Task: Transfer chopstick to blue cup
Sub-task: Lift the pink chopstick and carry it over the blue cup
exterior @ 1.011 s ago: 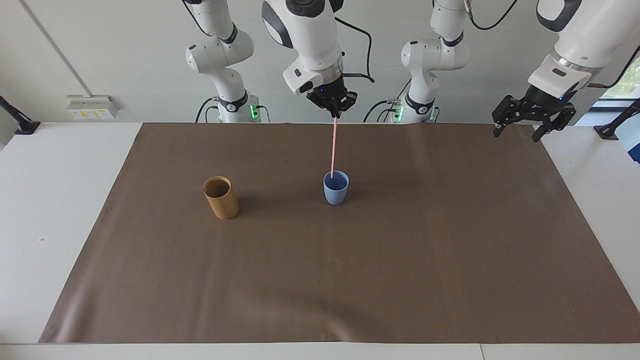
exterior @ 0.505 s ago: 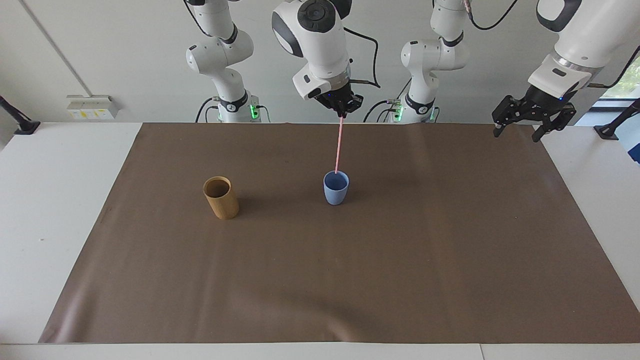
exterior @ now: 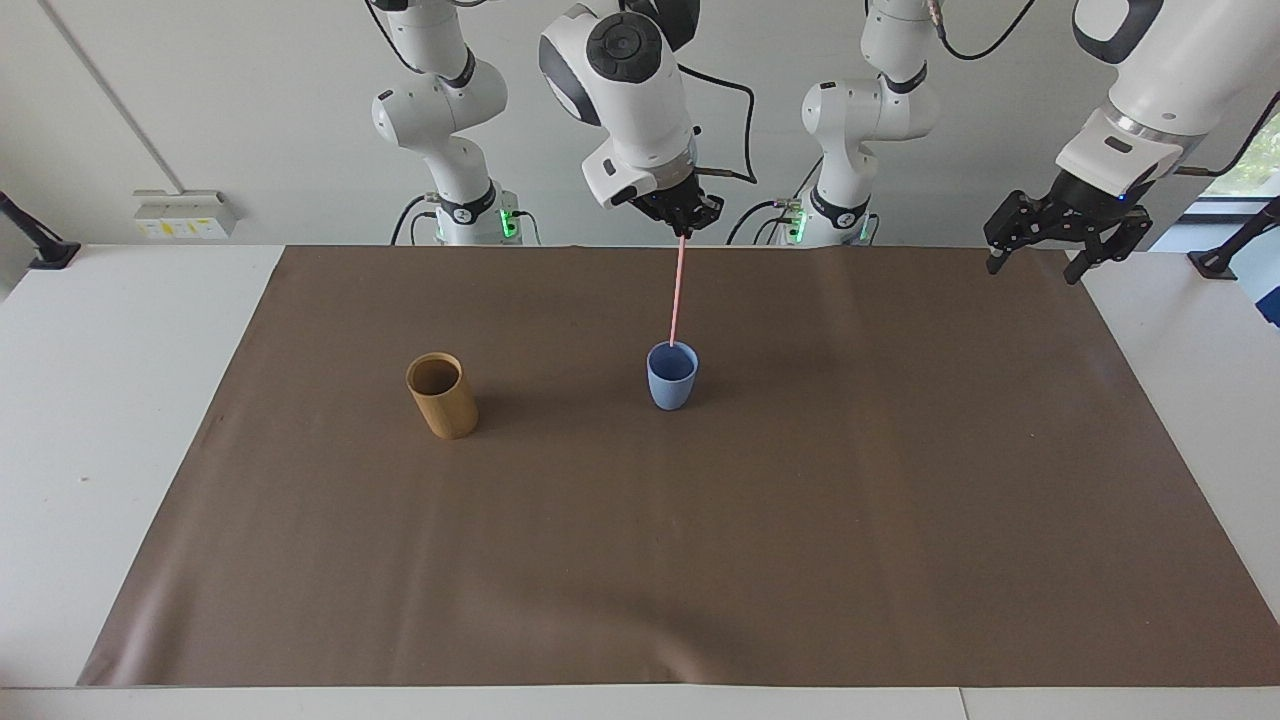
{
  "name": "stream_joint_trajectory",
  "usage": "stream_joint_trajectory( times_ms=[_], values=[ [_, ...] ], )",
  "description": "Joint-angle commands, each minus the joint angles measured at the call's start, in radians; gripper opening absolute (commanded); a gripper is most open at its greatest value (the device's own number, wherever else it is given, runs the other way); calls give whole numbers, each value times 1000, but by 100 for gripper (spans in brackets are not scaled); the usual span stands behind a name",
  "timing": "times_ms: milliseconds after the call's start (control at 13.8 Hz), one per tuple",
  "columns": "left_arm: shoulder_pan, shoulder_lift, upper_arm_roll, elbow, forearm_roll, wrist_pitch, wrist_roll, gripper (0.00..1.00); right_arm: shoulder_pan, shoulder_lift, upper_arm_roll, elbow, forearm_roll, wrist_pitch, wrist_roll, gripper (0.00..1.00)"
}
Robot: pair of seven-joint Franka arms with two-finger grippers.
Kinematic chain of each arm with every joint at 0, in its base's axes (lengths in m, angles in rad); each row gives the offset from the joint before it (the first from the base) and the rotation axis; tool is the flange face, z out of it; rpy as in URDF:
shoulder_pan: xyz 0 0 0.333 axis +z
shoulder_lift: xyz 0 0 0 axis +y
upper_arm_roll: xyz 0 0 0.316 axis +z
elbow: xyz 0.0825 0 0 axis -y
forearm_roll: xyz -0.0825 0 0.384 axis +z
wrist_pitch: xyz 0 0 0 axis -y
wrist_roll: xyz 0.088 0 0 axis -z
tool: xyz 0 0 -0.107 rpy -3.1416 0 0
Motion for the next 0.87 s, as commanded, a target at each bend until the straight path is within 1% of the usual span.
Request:
stream_joint_trajectory(
  times_ms=[0,217,361,794],
  values=[
    [12,2,-9,19,5,-23,3,100,-27,-4,6,-30,30,28,-38,0],
    [12,2,-9,19,4,-23,4,100,-30,2,6,-59,28,62,-51,0],
    [12,2,-7,19,5,-23,3,100,-22,25,6,-61,28,79,-48,0],
    [12,2,-9,19,5,-23,4,100,-41,31,6,-63,28,102,-51,0]
  ],
)
